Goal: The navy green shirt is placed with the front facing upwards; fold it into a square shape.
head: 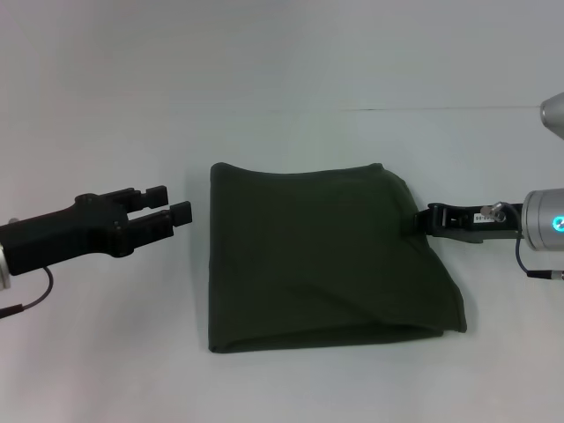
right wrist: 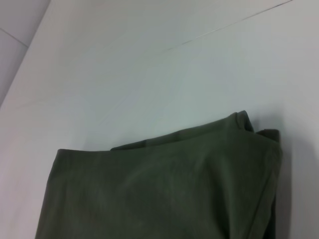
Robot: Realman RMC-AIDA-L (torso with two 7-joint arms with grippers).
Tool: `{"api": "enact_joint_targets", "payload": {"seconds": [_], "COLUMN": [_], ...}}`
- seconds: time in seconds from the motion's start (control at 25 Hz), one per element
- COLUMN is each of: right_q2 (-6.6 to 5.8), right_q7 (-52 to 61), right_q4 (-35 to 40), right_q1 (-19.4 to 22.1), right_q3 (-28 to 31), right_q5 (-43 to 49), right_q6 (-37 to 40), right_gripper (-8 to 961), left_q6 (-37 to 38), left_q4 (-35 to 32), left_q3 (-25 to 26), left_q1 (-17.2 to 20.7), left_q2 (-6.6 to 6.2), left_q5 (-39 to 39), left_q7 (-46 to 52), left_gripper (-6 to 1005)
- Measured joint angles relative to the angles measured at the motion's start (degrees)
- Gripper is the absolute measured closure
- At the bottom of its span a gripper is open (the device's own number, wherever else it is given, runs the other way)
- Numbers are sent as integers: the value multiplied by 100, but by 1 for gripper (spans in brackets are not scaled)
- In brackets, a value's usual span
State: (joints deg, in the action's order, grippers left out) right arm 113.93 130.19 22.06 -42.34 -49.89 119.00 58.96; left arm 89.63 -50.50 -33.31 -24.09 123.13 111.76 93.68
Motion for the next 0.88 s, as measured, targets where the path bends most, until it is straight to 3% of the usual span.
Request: {"api": "enact_joint_targets", "payload": {"seconds": [0.48, 0.76, 0.88], "right_q2": [-30, -28, 49], "right_q7": [-6, -114, -295], "right_q4": [0, 72, 401], "right_q1": [24, 58, 263], "right_q3": [15, 52, 262], "right_q5": [-1, -39, -49], "right_q6": [-13, 5, 183], "right_gripper": [906, 836, 806], "left_q6": [-7, -34, -106], "left_q4": [16, 14, 14], "left_q3": [-1, 2, 41], "left_q1": [-17, -44, -60], "left_q2": [0, -19, -35], "left_q5": [26, -1, -22], "left_q7": [1, 44, 134], "left_gripper": [399, 380, 372]}}
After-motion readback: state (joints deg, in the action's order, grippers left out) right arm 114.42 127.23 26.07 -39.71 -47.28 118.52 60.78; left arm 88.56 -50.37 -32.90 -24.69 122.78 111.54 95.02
